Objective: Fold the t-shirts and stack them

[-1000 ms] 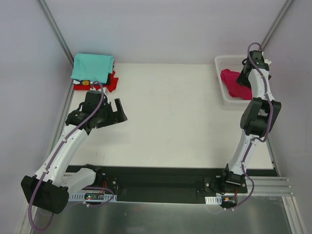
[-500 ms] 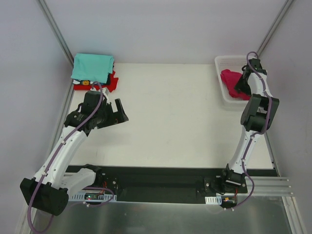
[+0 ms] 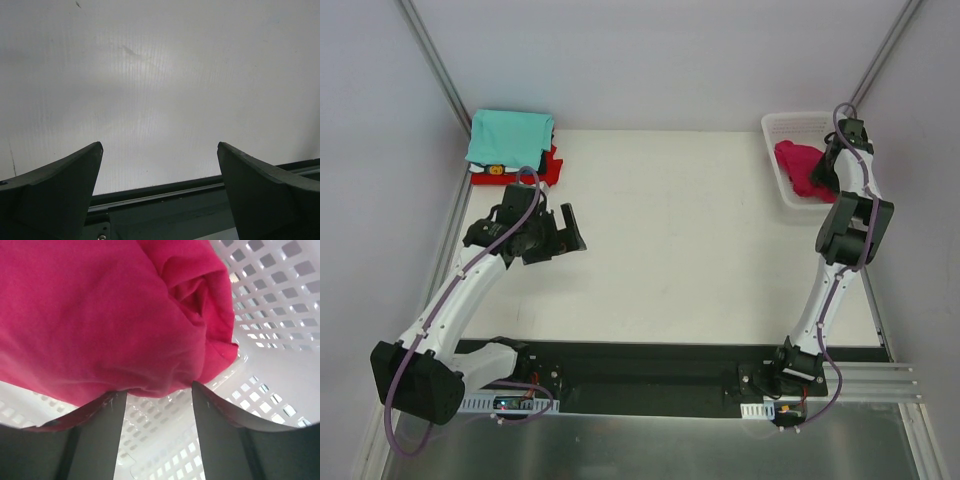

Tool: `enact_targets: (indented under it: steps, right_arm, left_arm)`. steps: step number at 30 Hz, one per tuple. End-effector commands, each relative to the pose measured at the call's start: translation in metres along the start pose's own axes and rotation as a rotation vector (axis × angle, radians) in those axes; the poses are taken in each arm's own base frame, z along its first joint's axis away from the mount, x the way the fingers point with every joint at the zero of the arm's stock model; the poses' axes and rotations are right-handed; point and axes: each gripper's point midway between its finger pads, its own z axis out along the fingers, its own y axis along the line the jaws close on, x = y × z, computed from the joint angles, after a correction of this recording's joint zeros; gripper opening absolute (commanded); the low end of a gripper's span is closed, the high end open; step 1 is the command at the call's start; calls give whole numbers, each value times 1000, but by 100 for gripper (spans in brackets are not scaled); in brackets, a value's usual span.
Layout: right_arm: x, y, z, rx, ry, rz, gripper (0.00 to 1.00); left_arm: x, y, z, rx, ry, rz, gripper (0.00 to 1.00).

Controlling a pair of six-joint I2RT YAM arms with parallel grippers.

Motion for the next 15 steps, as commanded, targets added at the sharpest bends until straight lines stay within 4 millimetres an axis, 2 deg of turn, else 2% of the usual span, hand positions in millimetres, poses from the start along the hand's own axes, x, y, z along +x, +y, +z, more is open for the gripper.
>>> enact_targets:
  steps: [1,3,4,7,10,15]
  right_arm:
    - [-30,5,2,-28,-75,33,47]
    - [-33,7,1,-35,-82,35,33]
    - [-32,9,0,-40,-75,50,20]
    - [-37,12,-9,-63,-78,75,1]
    - [-50,18,-31,-113,-113,107,1]
    - [-83,29,-93,-220,-205,168,1]
  left_arm:
    - [-7,-12,-3,31,-6,8,99]
    - [-6,-11,0,25,3,14,99]
    - [-7,-11,-1,25,1,16,99]
    - [-9,-13,-2,29,-2,16,99]
    - [-11,-16,-3,40,-9,15,99]
    - [-10,-19,-5,52,-12,13,99]
